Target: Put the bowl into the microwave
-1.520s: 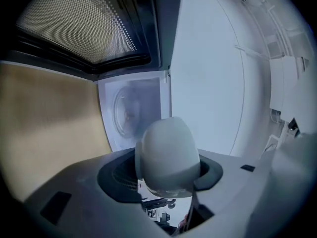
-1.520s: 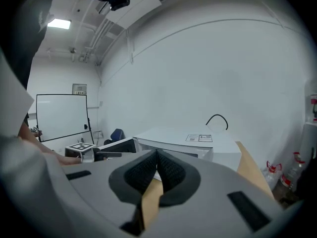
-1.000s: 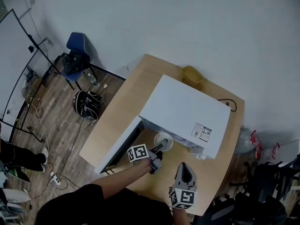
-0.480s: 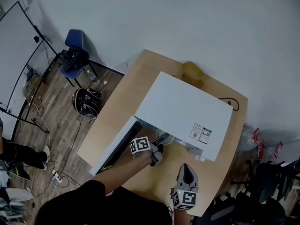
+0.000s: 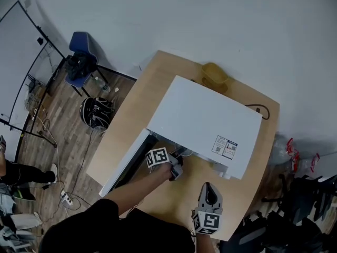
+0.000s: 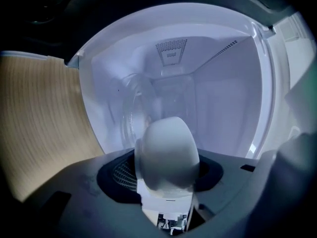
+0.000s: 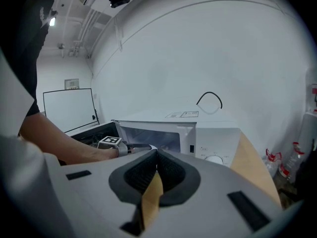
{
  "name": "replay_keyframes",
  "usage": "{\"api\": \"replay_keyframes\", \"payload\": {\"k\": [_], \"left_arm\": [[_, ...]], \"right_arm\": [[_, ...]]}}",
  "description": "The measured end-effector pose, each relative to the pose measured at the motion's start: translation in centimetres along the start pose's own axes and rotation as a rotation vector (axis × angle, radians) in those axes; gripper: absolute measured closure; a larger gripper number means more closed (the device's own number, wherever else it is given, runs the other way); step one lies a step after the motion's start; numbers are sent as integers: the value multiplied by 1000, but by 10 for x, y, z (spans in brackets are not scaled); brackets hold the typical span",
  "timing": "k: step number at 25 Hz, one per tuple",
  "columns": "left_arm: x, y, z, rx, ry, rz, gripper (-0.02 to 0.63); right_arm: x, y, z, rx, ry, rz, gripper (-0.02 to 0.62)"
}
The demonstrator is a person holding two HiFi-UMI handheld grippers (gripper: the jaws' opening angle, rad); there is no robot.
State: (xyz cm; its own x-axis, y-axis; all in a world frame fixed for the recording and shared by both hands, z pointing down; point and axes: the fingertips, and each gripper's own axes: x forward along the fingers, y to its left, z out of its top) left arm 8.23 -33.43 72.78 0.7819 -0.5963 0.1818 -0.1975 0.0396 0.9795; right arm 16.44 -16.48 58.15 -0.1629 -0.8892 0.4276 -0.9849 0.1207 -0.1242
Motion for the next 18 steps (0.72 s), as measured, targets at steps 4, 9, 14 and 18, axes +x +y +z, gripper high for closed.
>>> {"api": "replay_keyframes", "payload": {"k": [4,9,14,18], "left_arm": [[4,5,4,21,-13,36,377],[8,3,7,83,-24,79,377],[7,5,17,198,-50,176,377],[8,5,19,230,-55,200,377]], "right_arm": [[0,1,-1,-11,-11,-23,535],[2,10,-1,-12,-14,-4,535],[3,17,1,-73,-27,-4,535],[2,18,-4,-51,-24,-8,535]]}}
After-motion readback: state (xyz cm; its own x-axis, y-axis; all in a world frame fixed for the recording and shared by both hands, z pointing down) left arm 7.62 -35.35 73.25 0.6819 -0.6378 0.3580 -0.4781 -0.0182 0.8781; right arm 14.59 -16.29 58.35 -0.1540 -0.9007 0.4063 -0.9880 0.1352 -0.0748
